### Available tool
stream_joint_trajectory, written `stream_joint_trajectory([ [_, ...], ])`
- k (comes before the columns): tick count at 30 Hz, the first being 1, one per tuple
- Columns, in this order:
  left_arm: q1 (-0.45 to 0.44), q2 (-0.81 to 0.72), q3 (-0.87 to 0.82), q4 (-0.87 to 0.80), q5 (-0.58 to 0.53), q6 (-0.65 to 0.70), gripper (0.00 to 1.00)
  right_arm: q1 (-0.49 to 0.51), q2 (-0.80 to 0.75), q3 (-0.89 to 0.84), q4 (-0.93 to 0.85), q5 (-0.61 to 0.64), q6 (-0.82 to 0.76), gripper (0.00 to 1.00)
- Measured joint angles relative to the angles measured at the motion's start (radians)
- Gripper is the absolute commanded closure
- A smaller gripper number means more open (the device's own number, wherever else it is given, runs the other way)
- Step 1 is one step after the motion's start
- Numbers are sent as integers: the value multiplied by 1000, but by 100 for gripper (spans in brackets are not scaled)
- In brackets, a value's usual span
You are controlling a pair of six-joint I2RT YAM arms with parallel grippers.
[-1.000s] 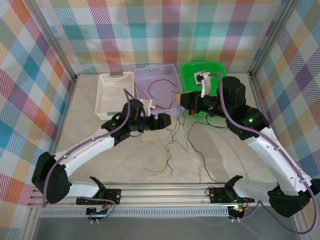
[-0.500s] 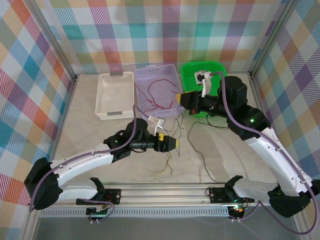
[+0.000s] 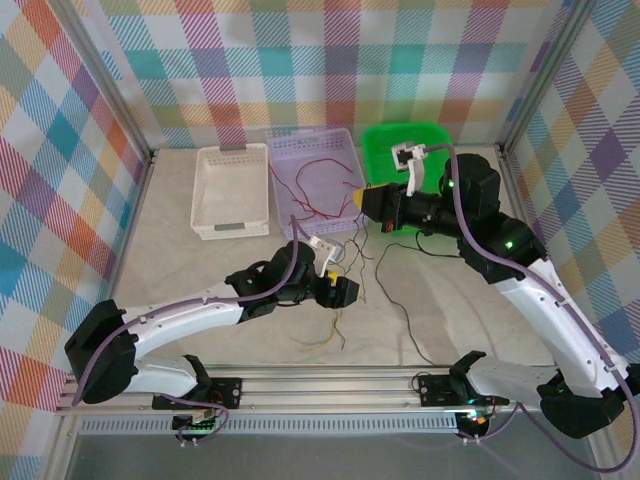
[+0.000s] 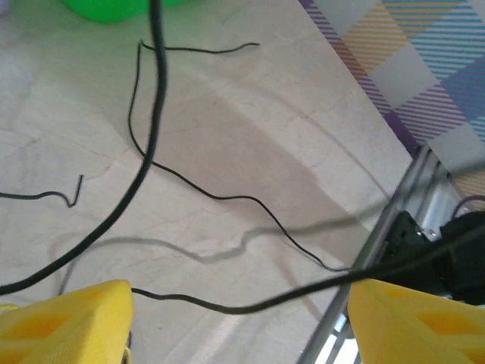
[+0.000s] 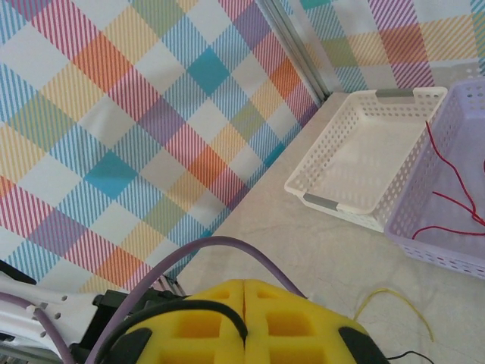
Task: Untangle the cables
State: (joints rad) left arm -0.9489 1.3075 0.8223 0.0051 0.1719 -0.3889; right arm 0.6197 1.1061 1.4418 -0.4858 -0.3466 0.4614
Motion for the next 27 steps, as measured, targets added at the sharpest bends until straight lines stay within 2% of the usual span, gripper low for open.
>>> stream_joint_trajectory([
  [2,0,1,5,-1,-22,13,28,0,-4,-2,6,-7,3,100],
  [4,0,3,11,0,-37,21,37,0,-5,-3,15,-13,4,100],
  [9,0,38,34,10,-47,43,74,0,-10,-15,24,-24,12,100],
  [14,0,56,39,23,-51,46,100,0,-23,-24,23,-19,14,100],
  [19,0,8,39,-15,-55,42,100,-3,-76,-65,8,56,2,100],
  [22,0,-77,47,-86,-63,41,100,-31,-110,-109,-10,126,-5,100],
  [27,7,-214,137,-287,-108,40,100,-184,-138,-224,-30,187,3,100],
])
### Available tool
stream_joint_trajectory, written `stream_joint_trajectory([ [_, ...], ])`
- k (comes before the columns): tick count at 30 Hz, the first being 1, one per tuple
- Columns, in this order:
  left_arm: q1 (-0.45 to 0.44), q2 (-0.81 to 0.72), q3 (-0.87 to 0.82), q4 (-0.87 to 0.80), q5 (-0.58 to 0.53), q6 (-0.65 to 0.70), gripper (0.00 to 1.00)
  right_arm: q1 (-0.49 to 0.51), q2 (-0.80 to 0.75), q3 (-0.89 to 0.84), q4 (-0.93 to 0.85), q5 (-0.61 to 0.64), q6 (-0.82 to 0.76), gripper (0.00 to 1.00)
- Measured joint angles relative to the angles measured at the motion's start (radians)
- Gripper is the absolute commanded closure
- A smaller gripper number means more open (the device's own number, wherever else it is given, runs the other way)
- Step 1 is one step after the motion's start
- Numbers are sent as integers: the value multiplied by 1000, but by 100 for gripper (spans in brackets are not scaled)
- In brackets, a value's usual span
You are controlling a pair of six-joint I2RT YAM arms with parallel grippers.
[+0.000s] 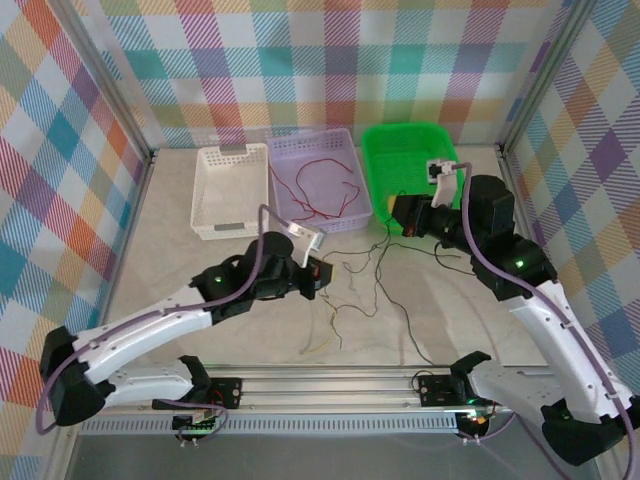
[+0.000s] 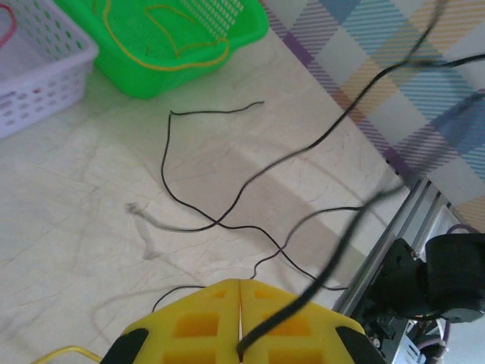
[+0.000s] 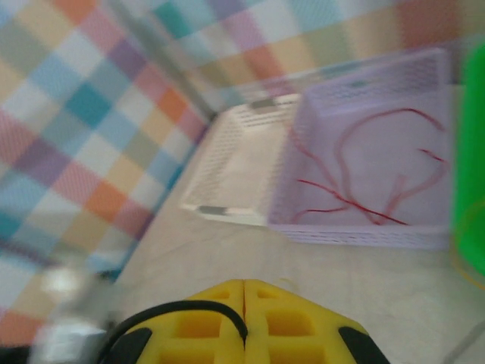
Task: Untangle the cables
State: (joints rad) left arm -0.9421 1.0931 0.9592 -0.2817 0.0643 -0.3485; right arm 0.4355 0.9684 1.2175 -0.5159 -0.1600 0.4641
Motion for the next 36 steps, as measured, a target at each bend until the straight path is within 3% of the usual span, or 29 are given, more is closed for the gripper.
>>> stream_joint_trajectory([
  [5,72,-77,97,-194,-18,-2,100,-164,7,-108,-1,-18,30,100],
  [9,180,-117,198,-328,-15,4,100,-230,21,-177,10,-56,49,100],
  [15,286,-99,369,-403,25,6,100,-258,66,-247,48,-94,51,100],
  [22,314,-15,478,-431,58,-3,100,-308,110,-320,105,-157,50,99],
  [26,317,18,501,-423,73,-29,100,-301,153,-335,182,-284,52,99],
  [28,317,37,512,-422,77,-40,100,-278,165,-335,217,-325,50,92],
  [32,317,93,547,-416,77,-56,100,-216,168,-335,291,-408,34,64],
  [36,317,145,578,-406,76,-74,100,-158,175,-334,343,-483,11,44],
])
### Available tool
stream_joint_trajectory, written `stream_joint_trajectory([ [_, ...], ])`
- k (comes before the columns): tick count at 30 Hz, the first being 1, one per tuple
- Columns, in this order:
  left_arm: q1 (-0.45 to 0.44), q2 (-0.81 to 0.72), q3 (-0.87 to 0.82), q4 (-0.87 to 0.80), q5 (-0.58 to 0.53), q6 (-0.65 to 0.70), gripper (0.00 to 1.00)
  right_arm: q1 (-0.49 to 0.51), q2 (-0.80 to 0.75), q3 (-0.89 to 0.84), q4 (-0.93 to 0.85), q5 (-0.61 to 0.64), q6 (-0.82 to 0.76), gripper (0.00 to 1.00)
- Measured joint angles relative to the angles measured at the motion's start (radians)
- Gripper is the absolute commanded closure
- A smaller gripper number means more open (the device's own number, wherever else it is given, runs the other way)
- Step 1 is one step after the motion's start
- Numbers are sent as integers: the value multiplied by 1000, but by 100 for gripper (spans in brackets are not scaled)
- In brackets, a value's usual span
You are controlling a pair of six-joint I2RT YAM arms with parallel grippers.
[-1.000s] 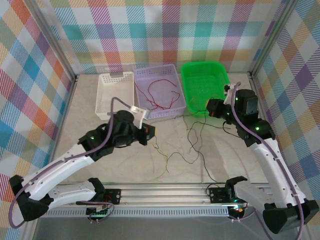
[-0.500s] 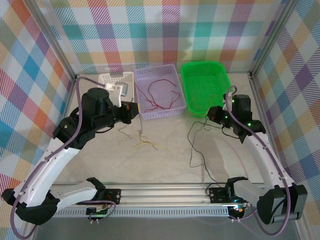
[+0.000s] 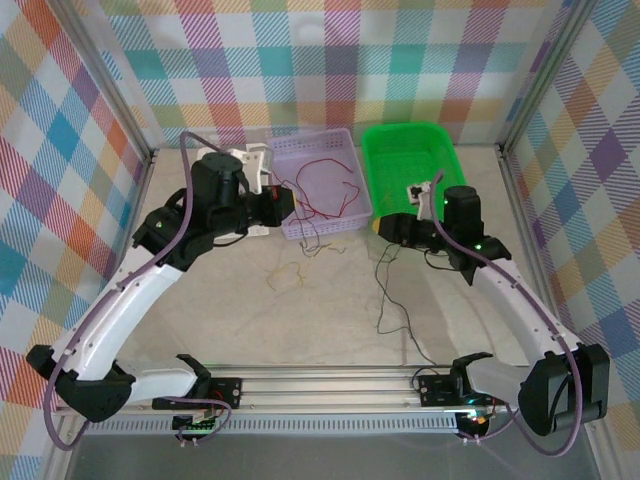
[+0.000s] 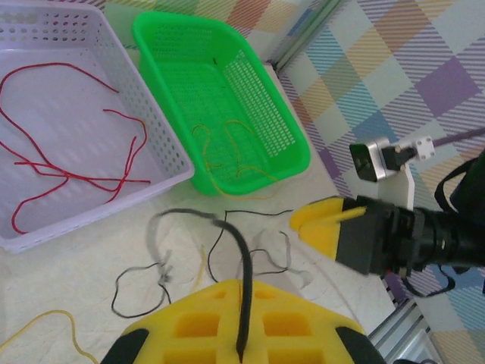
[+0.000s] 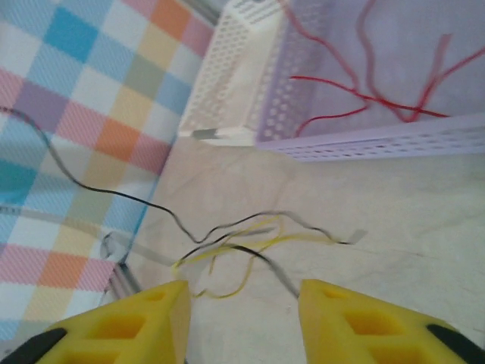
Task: Untangle the cables
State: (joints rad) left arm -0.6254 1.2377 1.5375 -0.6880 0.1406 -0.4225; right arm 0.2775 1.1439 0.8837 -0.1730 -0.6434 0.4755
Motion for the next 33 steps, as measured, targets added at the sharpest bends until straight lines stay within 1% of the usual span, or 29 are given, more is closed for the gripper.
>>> stream_joint_trajectory([
  [4,0,29,31,9,-13,-23,100,64,-8,-16,63,-45,-19,27],
  [6,0,34,45,11,-23,-35,100,100,-30,-42,90,-43,-32,24],
  [9,0,37,59,15,-31,-57,100,153,-57,-84,127,-29,-46,24],
  [12,0,37,63,23,-37,-82,100,218,-39,-106,167,-2,-47,23],
  [18,0,38,63,43,-39,-122,100,394,113,-111,270,145,-51,23],
  [21,0,38,63,45,-39,-136,100,459,194,-109,315,225,-59,23],
  [28,0,35,62,62,-44,-150,100,527,347,-78,421,379,-66,24],
  [33,0,27,55,74,-49,-162,100,555,412,-26,497,446,-64,30],
])
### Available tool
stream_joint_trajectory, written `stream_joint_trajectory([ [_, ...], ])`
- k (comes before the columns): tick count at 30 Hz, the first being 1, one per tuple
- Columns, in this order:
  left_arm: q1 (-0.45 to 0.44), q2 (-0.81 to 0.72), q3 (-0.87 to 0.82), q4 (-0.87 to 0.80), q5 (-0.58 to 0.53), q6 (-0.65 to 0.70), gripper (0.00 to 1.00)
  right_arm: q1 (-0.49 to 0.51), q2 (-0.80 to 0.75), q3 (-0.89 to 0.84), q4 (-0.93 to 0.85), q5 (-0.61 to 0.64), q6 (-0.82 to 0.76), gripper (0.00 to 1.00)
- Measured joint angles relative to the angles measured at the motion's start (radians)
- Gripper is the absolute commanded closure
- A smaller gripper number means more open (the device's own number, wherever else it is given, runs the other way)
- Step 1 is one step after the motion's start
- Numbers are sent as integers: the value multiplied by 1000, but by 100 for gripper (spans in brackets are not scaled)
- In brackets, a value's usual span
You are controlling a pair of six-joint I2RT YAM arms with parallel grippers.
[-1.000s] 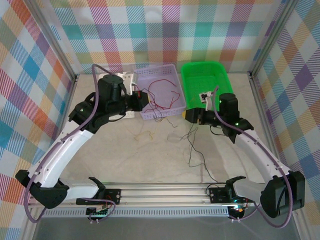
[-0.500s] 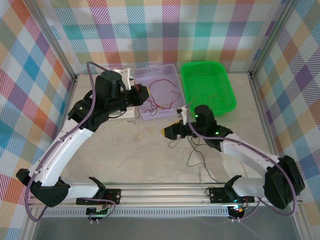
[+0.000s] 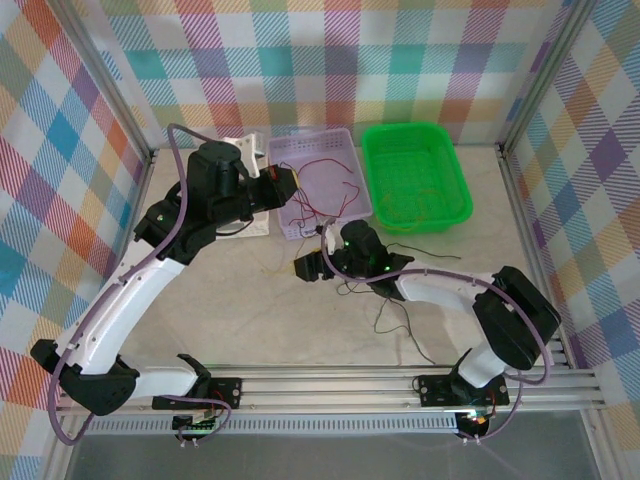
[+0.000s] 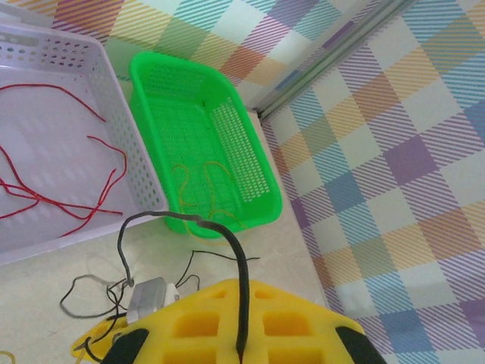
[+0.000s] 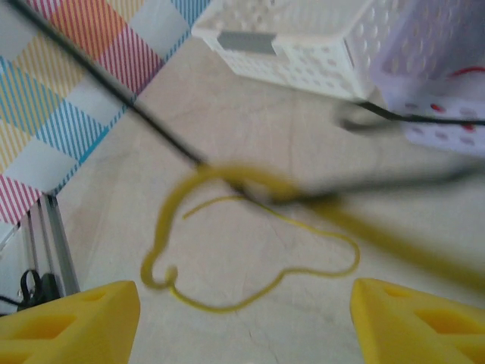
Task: Untangle the cables
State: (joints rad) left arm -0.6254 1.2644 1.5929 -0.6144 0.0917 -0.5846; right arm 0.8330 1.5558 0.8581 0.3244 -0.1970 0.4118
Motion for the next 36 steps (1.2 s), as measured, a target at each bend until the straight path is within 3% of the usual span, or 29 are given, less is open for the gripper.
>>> stream_joint_trajectory([
  [5,0,-11,-16,16,-5,-3,100,11,34,21,57,32,12,40],
  [16,0,-41,-29,15,-43,3,100,19,51,23,75,55,27,100],
  [24,11,-68,-22,-31,-129,81,100,19,-80,-38,-24,101,-3,100],
  [36,154,-78,13,-100,-183,178,100,-3,-473,-167,-246,193,-62,100],
])
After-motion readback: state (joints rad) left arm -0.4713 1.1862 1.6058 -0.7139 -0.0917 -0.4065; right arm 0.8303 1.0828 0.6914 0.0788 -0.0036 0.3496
